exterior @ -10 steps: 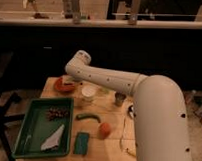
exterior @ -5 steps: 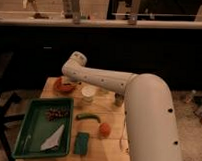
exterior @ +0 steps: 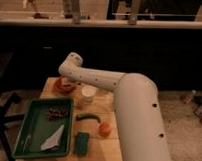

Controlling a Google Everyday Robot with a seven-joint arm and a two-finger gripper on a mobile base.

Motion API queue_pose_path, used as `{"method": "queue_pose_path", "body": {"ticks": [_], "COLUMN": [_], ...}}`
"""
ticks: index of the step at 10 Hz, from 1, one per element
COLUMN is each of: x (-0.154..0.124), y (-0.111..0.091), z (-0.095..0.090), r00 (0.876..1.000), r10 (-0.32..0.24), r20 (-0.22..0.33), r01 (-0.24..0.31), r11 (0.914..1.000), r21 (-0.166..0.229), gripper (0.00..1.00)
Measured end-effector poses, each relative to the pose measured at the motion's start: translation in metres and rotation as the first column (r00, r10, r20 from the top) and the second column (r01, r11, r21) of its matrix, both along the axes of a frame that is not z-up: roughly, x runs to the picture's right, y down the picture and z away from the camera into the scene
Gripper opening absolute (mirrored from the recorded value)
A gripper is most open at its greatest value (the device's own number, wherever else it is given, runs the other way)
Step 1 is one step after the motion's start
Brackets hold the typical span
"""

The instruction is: Wipe red bowl with eraser

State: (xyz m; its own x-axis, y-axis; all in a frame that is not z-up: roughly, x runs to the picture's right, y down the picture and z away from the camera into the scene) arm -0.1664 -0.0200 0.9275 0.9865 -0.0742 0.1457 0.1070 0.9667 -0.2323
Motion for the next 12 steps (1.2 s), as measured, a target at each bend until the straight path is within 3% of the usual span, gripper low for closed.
{"method": "queue_pose_path", "body": {"ticks": [4,10,12], "x": [-0.002,-0.027,-0.046], "y": [0.013,-0.008,-0.004], "z": [0.017,0.021,0.019], "r00": [0.999,0.999,0.997], "r10": [-0.03,-0.049,-0.083], "r20": [-0.029,-0.017,0.004], "r01": [0.028,0.049,0.083], "r11": [0.9987,0.9985,0.9961], "r21": [-0.042,-0.026,-0.032], "gripper": [0.0,0.0,0.0]}}
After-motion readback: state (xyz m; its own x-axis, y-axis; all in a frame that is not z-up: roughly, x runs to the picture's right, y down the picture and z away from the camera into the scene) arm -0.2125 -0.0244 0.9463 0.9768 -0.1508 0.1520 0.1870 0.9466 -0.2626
